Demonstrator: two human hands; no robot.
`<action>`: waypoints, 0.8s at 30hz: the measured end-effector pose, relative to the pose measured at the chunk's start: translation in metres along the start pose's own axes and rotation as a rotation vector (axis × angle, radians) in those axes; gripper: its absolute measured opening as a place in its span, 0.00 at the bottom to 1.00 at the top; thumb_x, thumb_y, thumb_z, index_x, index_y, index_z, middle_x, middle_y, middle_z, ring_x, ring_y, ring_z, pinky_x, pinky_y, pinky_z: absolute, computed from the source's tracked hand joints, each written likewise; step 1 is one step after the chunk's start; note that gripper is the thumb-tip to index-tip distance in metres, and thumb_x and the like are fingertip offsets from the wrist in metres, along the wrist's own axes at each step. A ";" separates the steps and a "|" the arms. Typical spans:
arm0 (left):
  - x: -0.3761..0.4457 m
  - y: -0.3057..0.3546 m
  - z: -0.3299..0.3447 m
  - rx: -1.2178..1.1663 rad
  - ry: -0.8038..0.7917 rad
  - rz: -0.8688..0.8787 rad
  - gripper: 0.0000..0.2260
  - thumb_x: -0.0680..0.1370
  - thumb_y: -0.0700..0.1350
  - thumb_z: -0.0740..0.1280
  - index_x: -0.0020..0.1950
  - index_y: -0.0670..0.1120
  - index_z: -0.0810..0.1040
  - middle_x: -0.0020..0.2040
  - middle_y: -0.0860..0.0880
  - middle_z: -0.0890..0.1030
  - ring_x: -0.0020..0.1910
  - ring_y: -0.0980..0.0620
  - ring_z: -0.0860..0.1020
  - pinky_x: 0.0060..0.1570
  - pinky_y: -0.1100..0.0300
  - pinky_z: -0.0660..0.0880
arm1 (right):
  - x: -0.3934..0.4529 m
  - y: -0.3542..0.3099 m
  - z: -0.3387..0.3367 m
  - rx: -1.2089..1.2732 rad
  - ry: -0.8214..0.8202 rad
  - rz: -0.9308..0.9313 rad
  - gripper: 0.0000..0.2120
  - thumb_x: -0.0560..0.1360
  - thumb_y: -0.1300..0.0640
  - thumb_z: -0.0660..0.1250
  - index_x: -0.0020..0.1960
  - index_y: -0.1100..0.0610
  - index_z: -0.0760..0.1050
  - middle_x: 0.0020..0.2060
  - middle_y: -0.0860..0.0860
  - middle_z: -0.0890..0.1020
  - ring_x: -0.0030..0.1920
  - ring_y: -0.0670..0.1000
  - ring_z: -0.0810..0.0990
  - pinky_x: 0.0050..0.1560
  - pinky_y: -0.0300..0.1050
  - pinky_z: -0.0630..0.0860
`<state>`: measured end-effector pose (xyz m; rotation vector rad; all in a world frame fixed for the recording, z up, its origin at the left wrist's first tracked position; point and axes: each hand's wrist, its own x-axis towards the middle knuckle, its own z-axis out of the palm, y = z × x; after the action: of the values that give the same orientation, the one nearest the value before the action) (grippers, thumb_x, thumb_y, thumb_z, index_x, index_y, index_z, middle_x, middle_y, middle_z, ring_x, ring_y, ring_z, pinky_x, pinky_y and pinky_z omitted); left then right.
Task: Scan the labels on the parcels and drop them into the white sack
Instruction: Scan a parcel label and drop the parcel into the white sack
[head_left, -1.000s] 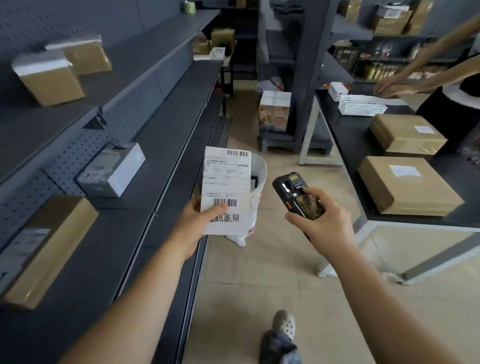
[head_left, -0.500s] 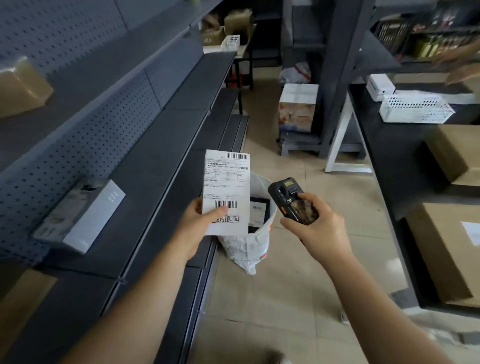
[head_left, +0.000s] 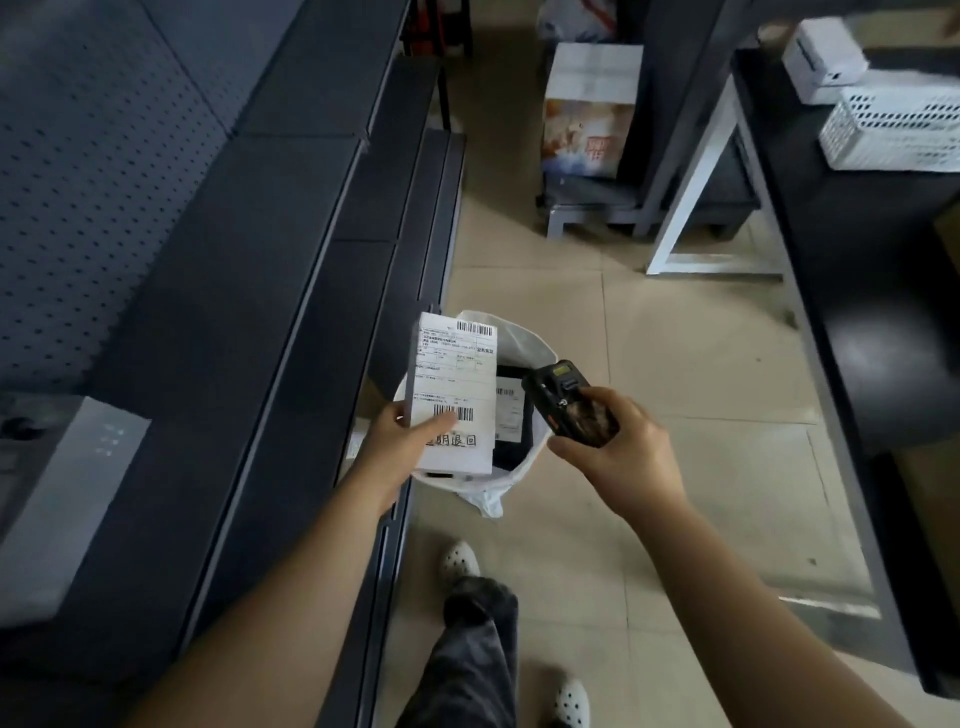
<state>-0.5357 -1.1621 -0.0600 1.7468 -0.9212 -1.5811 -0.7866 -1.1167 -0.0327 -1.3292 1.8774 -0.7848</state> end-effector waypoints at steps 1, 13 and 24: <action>0.017 -0.001 -0.002 0.011 0.004 -0.016 0.21 0.69 0.49 0.79 0.59 0.48 0.78 0.52 0.51 0.85 0.50 0.51 0.83 0.47 0.56 0.79 | 0.012 0.000 0.008 -0.005 0.005 0.024 0.29 0.64 0.48 0.80 0.63 0.44 0.77 0.51 0.42 0.79 0.51 0.46 0.78 0.51 0.42 0.75; 0.194 -0.052 0.005 0.274 -0.045 -0.121 0.19 0.74 0.48 0.75 0.61 0.47 0.74 0.53 0.53 0.79 0.45 0.57 0.76 0.36 0.68 0.67 | 0.124 0.050 0.105 -0.073 -0.027 0.185 0.30 0.65 0.48 0.79 0.65 0.45 0.76 0.51 0.40 0.77 0.51 0.43 0.77 0.49 0.37 0.71; 0.267 -0.120 0.010 0.382 0.126 -0.181 0.20 0.71 0.49 0.77 0.59 0.46 0.79 0.52 0.52 0.83 0.48 0.53 0.81 0.42 0.62 0.75 | 0.163 0.110 0.147 -0.023 -0.115 0.218 0.30 0.64 0.48 0.80 0.65 0.44 0.76 0.51 0.38 0.77 0.52 0.42 0.77 0.54 0.36 0.74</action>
<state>-0.5213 -1.3103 -0.3116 2.2220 -1.0815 -1.4521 -0.7636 -1.2522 -0.2364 -1.1343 1.9053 -0.5646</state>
